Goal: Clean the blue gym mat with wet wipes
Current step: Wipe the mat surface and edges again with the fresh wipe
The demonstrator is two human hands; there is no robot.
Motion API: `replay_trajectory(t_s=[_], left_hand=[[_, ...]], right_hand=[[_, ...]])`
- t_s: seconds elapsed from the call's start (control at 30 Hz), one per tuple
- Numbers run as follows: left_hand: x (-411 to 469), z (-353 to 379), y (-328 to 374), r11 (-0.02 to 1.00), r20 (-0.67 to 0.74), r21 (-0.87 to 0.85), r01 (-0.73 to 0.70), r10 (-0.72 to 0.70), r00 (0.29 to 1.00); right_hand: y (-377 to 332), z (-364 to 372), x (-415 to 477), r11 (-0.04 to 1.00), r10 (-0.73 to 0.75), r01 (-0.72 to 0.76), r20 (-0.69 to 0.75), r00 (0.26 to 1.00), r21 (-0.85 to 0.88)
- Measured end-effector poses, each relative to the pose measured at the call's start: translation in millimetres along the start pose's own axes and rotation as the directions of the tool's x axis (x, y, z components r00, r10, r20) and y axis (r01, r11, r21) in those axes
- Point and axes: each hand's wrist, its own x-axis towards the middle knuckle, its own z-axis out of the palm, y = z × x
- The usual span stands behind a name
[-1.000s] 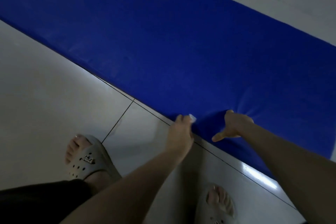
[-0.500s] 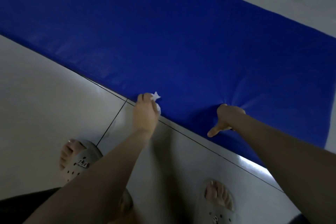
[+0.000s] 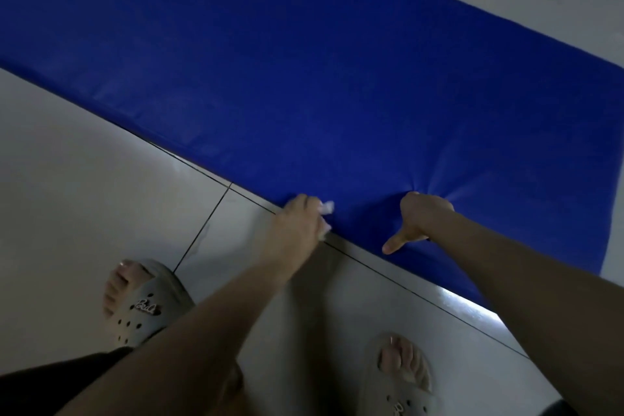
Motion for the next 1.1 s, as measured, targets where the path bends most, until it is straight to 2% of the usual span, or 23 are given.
replay_trajectory(t_s=[0.13,0.2,0.4,0.53,0.63,0.7,0.77,0.83,0.9,0.97,1.03,1.07,1.1], left_hand=[[21.2,-25.6,-43.1,0.947,-0.150,0.071,0.315,-0.302,0.942],[19.5,-18.1,-35.2,0.930,-0.180,0.043,0.366,-0.353,0.918],[-3.7,20.5,36.8,0.943,-0.131,-0.154,0.295,-0.315,0.940],[-14.1,38.5,71.7,0.977,-0.092,-0.176,0.122,-0.139,0.986],[-9.6,37.9,77.8,0.983,-0.059,-0.165,0.077,-0.088,0.994],[0.9,24.8,68.6,0.978,-0.010,-0.182,0.103,-0.106,0.994],[16.6,10.3,56.0,0.957,0.070,-0.202,0.206,-0.196,0.978],[38.1,-4.1,45.2,0.888,0.223,-0.255,0.384,-0.332,0.916],[57.0,-17.9,39.2,0.808,0.405,-0.267,0.525,-0.400,0.822],[70.0,-27.5,33.2,0.751,0.550,-0.271,0.602,-0.392,0.737],[79.7,-33.1,24.1,0.707,0.656,-0.278,0.650,-0.355,0.666],[83.2,-36.8,17.2,0.717,0.674,-0.264,0.646,-0.342,0.655],[86.2,-43.0,8.3,0.756,0.654,-0.230,0.612,-0.345,0.673]], right_hand=[[-1.6,-3.1,-2.1,1.000,0.013,-0.013,0.010,1.000,0.000],[-1.8,-4.4,-3.2,1.000,0.012,-0.012,0.017,1.000,0.001],[-1.0,-2.7,-3.0,1.000,0.011,-0.011,0.007,1.000,-0.001],[-0.9,-2.4,-1.8,1.000,0.021,-0.021,0.004,1.000,0.010],[3.6,2.2,-3.6,0.997,0.029,-0.027,-0.030,0.999,0.067],[8.5,7.9,-9.5,0.988,0.048,-0.038,-0.064,0.997,0.151],[9.1,13.5,-14.8,0.975,-0.002,0.028,-0.118,0.993,0.220],[-1.7,15.3,-17.4,0.917,-0.142,0.214,-0.227,0.963,0.336],[-29.1,15.6,-21.5,0.801,-0.218,0.379,-0.363,0.906,0.463],[-58.2,17.6,-25.7,0.735,-0.208,0.436,-0.439,0.874,0.519],[-76.6,25.0,-26.8,0.764,-0.147,0.416,-0.496,0.856,0.492],[-81.0,27.9,-25.7,0.777,-0.109,0.396,-0.514,0.851,0.490],[-84.1,29.0,-24.7,0.776,-0.079,0.389,-0.535,0.841,0.497]])
